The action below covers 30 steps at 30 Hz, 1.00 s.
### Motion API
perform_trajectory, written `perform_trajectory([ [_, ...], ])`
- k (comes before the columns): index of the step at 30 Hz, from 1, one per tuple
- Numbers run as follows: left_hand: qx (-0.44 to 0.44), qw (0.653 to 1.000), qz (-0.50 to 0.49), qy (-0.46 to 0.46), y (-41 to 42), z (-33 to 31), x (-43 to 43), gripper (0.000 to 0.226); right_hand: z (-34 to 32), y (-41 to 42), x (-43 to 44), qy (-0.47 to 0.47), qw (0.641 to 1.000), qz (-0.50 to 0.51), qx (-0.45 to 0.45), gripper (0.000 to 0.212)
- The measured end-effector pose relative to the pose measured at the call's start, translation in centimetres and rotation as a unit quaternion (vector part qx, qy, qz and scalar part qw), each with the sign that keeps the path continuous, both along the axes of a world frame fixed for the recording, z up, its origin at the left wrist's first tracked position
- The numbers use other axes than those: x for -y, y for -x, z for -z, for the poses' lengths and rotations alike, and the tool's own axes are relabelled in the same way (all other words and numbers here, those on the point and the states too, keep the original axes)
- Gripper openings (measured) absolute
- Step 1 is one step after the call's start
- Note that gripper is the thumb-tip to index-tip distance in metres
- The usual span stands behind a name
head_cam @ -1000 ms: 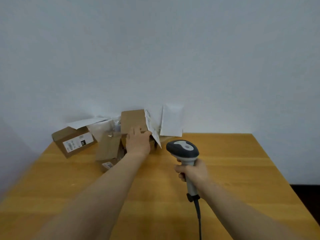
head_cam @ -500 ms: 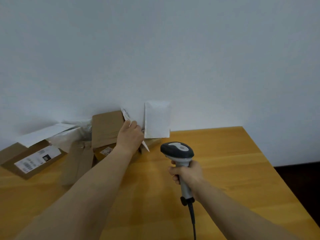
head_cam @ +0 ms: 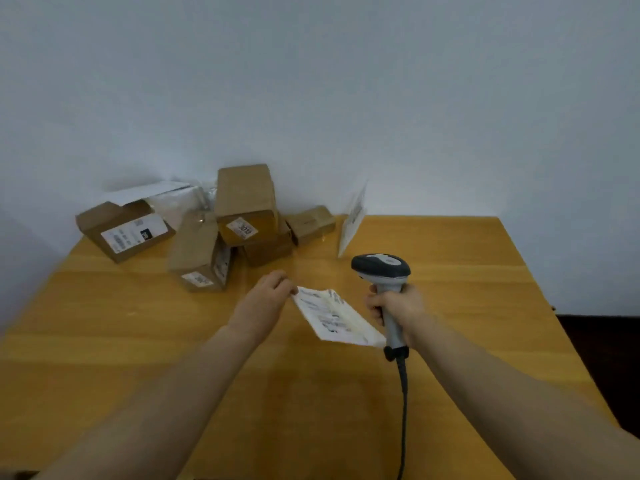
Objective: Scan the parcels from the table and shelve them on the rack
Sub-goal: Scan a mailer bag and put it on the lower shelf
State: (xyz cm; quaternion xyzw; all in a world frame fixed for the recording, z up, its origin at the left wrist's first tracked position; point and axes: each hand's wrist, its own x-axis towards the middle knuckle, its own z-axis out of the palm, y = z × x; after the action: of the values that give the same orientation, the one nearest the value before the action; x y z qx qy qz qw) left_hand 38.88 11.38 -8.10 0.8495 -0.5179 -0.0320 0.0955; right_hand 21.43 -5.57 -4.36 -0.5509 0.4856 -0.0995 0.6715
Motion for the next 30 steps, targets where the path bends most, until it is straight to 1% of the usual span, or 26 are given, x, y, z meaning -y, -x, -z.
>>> perform_trajectory([
  [1, -0.064, 0.997, -0.042, -0.011, 1.0, 1.1, -1.2, 0.026, 0.5, 0.7, -0.3, -0.004, 1.000, -0.012, -0.016, 0.018],
  [2, -0.102, 0.992, -0.068, -0.044, 2.0, 2.2, -2.2, 0.027, 1.1, 1.4, -0.7, -0.007, 0.999, -0.024, -0.035, 0.019],
  [4, -0.120, 0.980, -0.117, -0.107, 3.7, 3.9, -3.7, 0.048, 2.1, 2.6, -1.4, -0.009, 0.996, -0.053, -0.072, 0.020],
  [5, -0.141, 0.969, -0.169, -0.116, 4.1, 4.8, -4.5, 0.057, 2.5, 3.1, -1.8, -0.009, 0.994, -0.070, -0.086, 0.021],
  [6, -0.177, 0.949, -0.237, -0.112, 4.4, 5.2, -4.9, 0.061, 2.9, 3.6, -2.2, -0.009, 0.991, -0.089, -0.097, 0.022],
  [7, -0.215, 0.925, -0.294, -0.105, 4.6, 5.6, -5.2, 0.060, 3.2, 4.0, -2.5, -0.008, 0.988, -0.108, -0.108, 0.024],
  [8, -0.255, 0.899, -0.344, -0.090, 4.7, 5.8, -5.2, 0.054, 3.5, 4.3, -2.8, -0.007, 0.985, -0.125, -0.118, 0.025],
  [10, -0.329, 0.846, -0.412, -0.081, 5.3, 5.9, -4.9, 0.036, 4.0, 4.7, -3.2, -0.005, 0.981, -0.148, -0.129, 0.027],
  [12, -0.400, 0.795, -0.451, -0.061, 6.5, 6.5, -4.4, 0.032, 4.3, 5.1, -3.5, -0.008, 0.980, -0.150, -0.130, 0.028],
  [14, -0.463, 0.762, -0.449, -0.062, 8.0, 7.7, -3.7, 0.034, 4.4, 5.4, -3.6, -0.008, 0.981, -0.142, -0.131, 0.026],
  [15, -0.482, 0.754, -0.440, -0.078, 8.7, 8.3, -3.5, 0.041, 4.5, 5.5, -3.7, -0.005, 0.981, -0.140, -0.132, 0.025],
  [16, -0.490, 0.754, -0.428, -0.096, 9.3, 9.0, -3.2, 0.049, 4.5, 5.7, -3.7, -0.003, 0.982, -0.137, -0.132, 0.025],
  [18, -0.454, 0.786, -0.392, -0.151, 10.4, 10.1, -2.8, 0.065, 4.6, 6.1, -3.7, 0.000, 0.982, -0.136, -0.132, 0.024],
  [19, -0.421, 0.805, -0.380, -0.177, 10.9, 10.3, -2.7, 0.067, 4.6, 6.3, -3.6, 0.002, 0.982, -0.138, -0.133, 0.024],
  [20, -0.393, 0.818, -0.373, -0.192, 11.2, 10.5, -2.6, 0.066, 4.7, 6.5, -3.6, 0.003, 0.981, -0.138, -0.133, 0.023],
  [22, -0.381, 0.829, -0.362, -0.194, 11.7, 10.6, -2.3, 0.053, 4.9, 7.0, -3.6, 0.001, 0.982, -0.133, -0.132, 0.023],
  [24, -0.391, 0.835, -0.350, -0.168, 11.9, 10.5, -2.0, 0.036, 5.0, 7.5, -3.6, 0.002, 0.983, -0.127, -0.134, 0.022],
  [26, -0.407, 0.837, -0.347, -0.115, 12.1, 10.0, -1.7, 0.025, 4.9, 7.9, -3.5, -0.003, 0.984, -0.123, -0.129, 0.022],
  [27, -0.429, 0.824, -0.361, -0.080, 12.1, 9.6, -1.6, 0.024, 4.8, 8.0, -3.5, -0.005, 0.984, -0.123, -0.125, 0.022],
  [30, -0.522, 0.745, -0.415, 0.035, 11.5, 7.4, -1.8, 0.035, 4.0, 8.2, -3.3, -0.003, 0.985, -0.136, -0.107, 0.019],
])
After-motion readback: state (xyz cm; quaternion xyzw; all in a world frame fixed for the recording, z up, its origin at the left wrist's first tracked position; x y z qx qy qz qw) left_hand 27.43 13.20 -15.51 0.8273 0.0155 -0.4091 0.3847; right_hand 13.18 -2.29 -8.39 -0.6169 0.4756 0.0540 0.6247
